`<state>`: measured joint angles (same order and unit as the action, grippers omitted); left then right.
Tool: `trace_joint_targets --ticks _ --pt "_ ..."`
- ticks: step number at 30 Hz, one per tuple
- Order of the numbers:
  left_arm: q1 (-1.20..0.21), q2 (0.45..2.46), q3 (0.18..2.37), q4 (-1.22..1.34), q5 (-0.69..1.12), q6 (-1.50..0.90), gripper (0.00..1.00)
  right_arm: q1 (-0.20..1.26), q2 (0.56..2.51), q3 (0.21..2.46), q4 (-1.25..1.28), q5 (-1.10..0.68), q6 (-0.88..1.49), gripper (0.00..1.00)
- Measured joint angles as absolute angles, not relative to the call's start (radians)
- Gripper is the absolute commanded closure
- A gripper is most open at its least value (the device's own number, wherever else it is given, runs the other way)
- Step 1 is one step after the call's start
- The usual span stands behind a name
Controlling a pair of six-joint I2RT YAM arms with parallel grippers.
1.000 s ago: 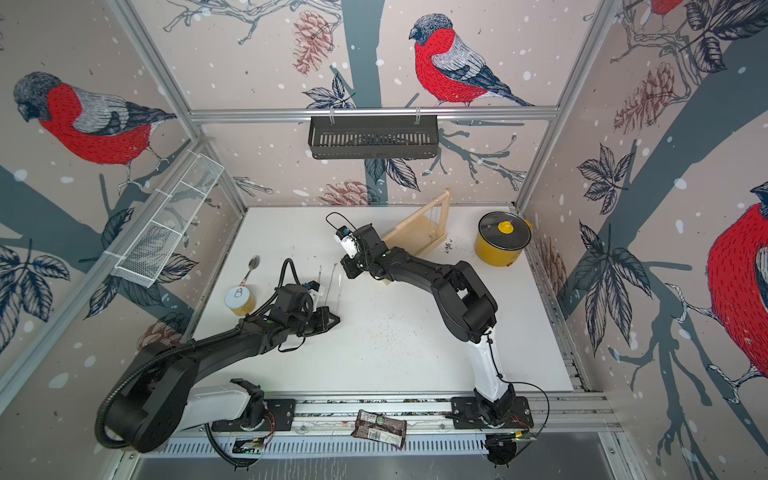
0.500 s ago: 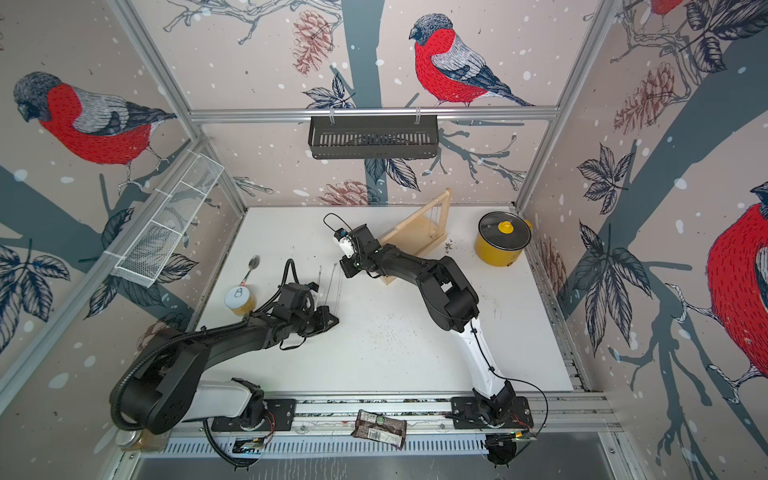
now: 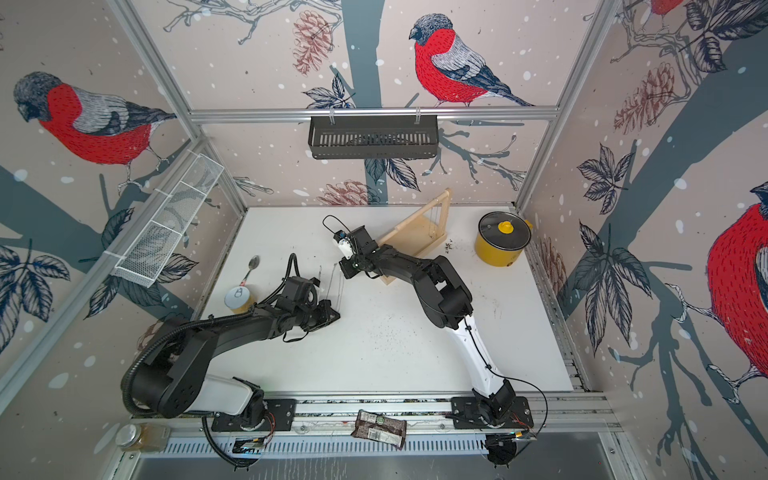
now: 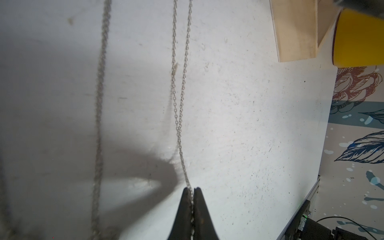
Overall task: Take the necklace off the jewelry display stand
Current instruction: Place the necklace at the center of the board.
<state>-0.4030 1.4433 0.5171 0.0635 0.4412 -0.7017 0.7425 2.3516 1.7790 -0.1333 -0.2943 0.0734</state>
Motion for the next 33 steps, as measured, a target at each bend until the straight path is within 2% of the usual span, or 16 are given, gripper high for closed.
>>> trace_joint_targets --ticks 10,17,33 --pt "-0.403 1.453 0.516 0.051 0.442 -0.706 1.0 0.738 2.382 1.814 -0.141 -0.294 0.065 0.96" --pt "-0.403 1.463 0.522 0.043 0.441 -0.707 0.95 0.738 2.382 1.819 -0.15 -0.293 0.052 0.97" --pt "-0.402 1.485 0.558 -0.004 0.41 -0.705 0.9 0.738 2.373 1.809 -0.152 -0.293 0.052 0.97"
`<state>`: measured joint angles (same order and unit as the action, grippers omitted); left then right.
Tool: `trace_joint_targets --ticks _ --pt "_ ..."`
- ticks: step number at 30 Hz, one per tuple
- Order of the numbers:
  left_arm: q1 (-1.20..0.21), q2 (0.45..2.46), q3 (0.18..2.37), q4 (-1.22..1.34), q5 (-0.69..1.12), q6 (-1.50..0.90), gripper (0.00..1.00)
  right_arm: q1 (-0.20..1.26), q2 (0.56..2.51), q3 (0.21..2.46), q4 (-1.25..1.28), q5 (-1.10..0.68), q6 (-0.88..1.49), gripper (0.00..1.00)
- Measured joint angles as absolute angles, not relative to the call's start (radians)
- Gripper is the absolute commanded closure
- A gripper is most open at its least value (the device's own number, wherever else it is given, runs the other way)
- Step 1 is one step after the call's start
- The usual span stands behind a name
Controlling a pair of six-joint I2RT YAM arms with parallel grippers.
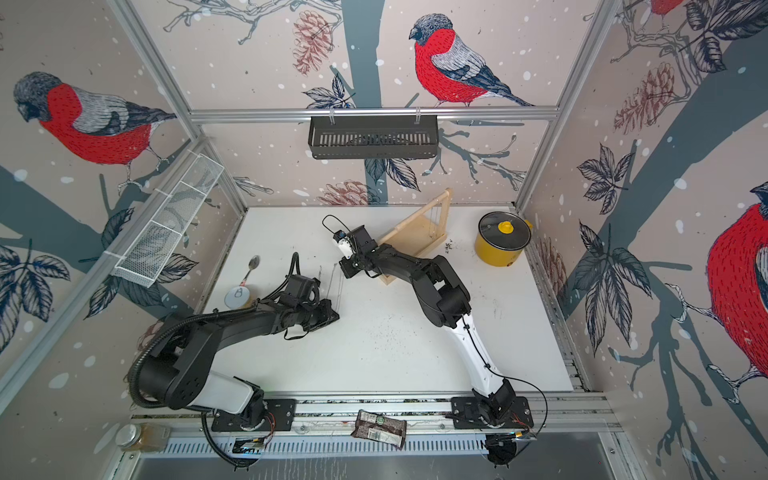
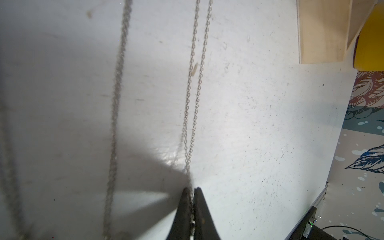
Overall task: Take the necklace off the jewelry display stand
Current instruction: Place the necklace at the center of the board.
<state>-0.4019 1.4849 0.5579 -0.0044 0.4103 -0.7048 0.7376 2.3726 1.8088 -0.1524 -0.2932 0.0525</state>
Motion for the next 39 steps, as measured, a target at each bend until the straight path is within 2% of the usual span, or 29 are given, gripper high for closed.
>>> trace_joint_targets --ticks 24,39 --pt "-0.389 1.467 0.583 -0.091 0.38 -0.68 0.84 0.738 2.37 1.811 -0.152 -0.294 0.052 0.97" --pt "-0.384 1.337 0.609 -0.138 0.373 -0.673 0.64 0.738 2.371 1.819 -0.153 -0.294 0.052 0.97"
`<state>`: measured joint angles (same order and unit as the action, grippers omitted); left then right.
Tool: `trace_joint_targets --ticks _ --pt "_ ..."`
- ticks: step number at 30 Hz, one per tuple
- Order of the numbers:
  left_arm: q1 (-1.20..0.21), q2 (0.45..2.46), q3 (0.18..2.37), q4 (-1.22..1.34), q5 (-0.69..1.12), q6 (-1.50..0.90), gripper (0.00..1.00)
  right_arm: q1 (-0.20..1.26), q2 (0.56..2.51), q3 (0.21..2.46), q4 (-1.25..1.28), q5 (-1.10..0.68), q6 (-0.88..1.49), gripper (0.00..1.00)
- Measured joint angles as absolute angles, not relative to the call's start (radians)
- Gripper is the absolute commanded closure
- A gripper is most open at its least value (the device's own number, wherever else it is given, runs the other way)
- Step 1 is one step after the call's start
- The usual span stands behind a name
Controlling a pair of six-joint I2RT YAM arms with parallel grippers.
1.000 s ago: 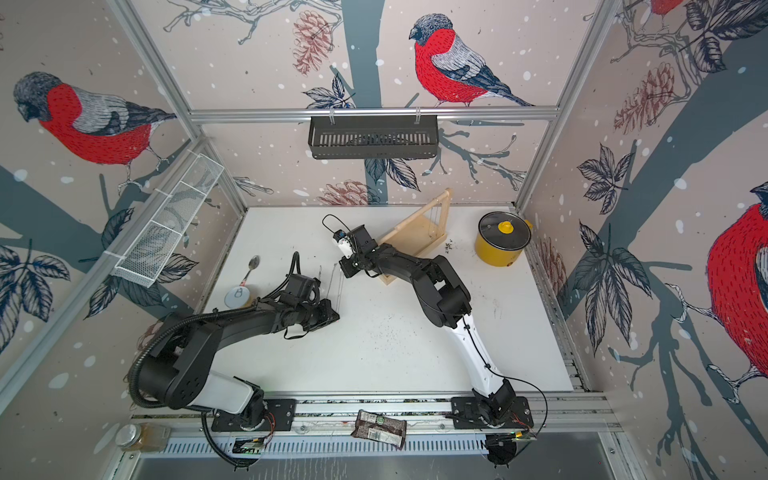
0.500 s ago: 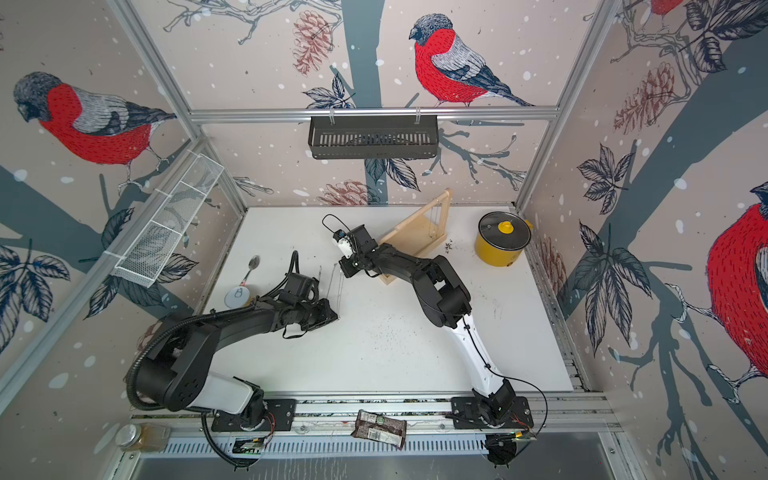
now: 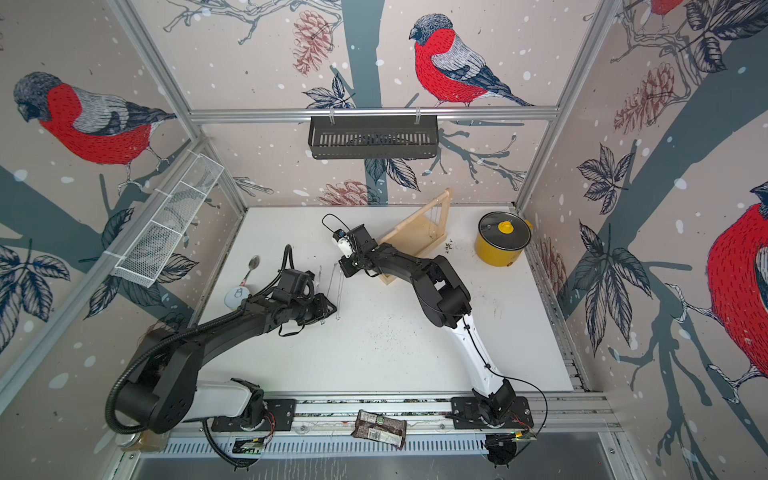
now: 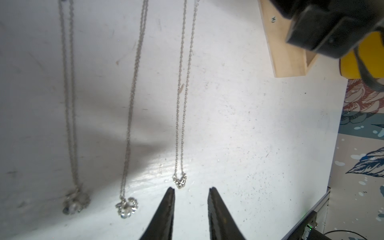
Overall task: Take the necklace off the jewelry display stand
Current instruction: Place the necklace at the center of the board.
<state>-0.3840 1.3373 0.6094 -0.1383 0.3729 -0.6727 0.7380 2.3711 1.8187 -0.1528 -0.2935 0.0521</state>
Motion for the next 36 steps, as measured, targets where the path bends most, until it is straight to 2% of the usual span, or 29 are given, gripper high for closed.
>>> trace_joint_targets --ticks 6,11,17,22,36 --pt "-0.373 1.254 0.63 -0.142 0.384 -0.672 0.55 0.739 2.391 1.843 -0.156 -0.288 0.052 0.97" --pt "-0.325 1.179 0.641 -0.152 0.385 -0.668 0.38 0.74 2.413 1.869 -0.175 -0.279 0.052 0.96" --pt "-0.275 1.11 0.642 -0.174 0.389 -0.661 0.26 0.745 2.429 1.89 -0.186 -0.261 0.049 0.96" --pt "-0.245 1.088 0.642 -0.178 0.401 -0.662 0.23 0.747 2.444 1.905 -0.195 -0.247 0.046 0.95" --pt "-0.237 1.089 0.642 -0.179 0.424 -0.661 0.22 0.748 2.464 1.93 -0.211 -0.205 0.026 0.9"
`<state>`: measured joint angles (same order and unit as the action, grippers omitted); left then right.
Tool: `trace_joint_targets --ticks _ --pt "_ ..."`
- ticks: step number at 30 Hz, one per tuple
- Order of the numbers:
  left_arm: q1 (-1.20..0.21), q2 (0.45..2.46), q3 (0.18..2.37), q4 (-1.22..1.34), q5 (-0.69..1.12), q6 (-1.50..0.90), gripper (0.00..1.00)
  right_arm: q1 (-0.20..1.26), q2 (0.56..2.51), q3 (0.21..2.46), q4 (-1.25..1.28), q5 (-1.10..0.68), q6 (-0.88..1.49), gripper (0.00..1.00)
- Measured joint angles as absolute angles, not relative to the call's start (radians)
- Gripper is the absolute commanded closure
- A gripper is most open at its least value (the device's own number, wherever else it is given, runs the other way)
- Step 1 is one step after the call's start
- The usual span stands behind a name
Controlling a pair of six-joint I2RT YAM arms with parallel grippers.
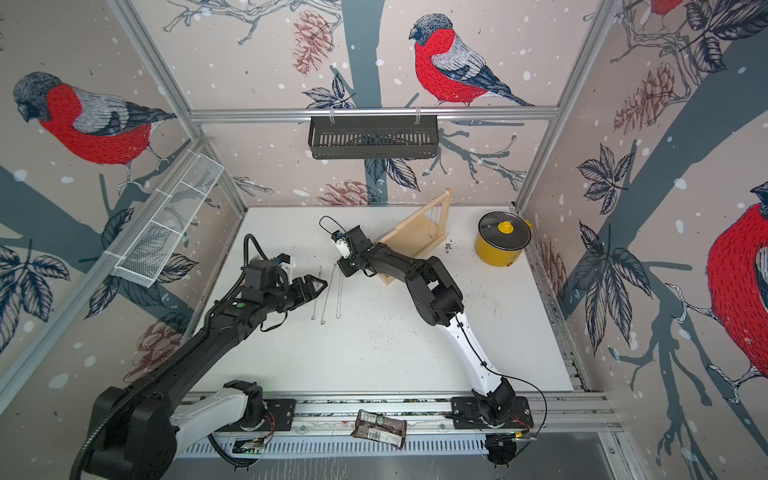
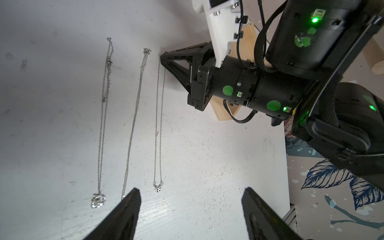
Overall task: Take the necklace off the jewelry display stand
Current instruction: Place the necklace at the center of the board.
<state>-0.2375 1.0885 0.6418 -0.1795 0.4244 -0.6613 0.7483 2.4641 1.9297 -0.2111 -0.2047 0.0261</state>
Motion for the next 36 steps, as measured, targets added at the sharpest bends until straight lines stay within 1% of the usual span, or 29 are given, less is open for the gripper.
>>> trace_joint_targets --ticks 6,15,27,32,36 --pt "-0.237 1.089 0.641 -0.179 0.425 -0.655 0.22 0.751 2.469 1.937 -0.208 -0.202 0.023 0.87" --pt "-0.236 1.089 0.641 -0.179 0.427 -0.655 0.22 0.756 2.471 1.947 -0.223 -0.185 0.019 0.85" --pt "-0.236 1.084 0.64 -0.179 0.441 -0.655 0.22 0.756 2.479 1.977 -0.258 -0.148 -0.004 0.78" --pt "-0.236 1.083 0.64 -0.179 0.442 -0.655 0.22 0.756 2.485 1.988 -0.264 -0.138 -0.004 0.71" --pt "-0.236 1.081 0.64 -0.179 0.443 -0.655 0.22 0.759 2.494 2.004 -0.275 -0.125 -0.009 0.7"
